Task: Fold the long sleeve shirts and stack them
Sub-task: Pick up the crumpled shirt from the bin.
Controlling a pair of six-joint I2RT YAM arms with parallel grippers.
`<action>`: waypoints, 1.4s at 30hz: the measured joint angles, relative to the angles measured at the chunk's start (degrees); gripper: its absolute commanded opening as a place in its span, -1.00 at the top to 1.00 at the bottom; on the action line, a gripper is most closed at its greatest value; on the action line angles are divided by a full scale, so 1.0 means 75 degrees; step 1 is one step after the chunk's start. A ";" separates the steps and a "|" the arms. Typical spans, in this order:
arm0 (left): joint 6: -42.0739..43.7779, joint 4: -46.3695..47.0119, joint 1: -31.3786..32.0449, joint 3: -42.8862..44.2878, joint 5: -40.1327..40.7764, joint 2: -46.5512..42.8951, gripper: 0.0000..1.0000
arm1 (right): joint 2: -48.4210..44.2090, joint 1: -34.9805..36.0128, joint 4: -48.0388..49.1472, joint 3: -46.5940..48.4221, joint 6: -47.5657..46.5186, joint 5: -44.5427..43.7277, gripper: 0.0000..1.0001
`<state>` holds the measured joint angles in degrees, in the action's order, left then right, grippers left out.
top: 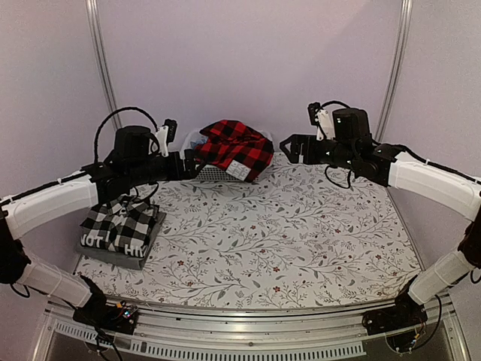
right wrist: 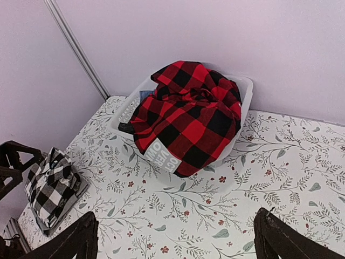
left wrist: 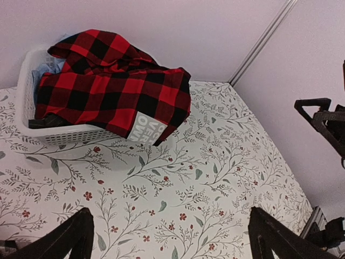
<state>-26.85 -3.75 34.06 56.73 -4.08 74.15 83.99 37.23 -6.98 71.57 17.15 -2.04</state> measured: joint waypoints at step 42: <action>-0.0289 -0.2804 -0.0836 1.0212 -0.0516 0.9649 0.79 | -0.0737 -0.0003 -0.0580 -0.0609 0.0405 -0.1040 -0.98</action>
<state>-29.02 -24.77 27.79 133.32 -7.94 146.52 78.46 37.21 -11.33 67.00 20.18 -9.85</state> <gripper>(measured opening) 0.410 0.989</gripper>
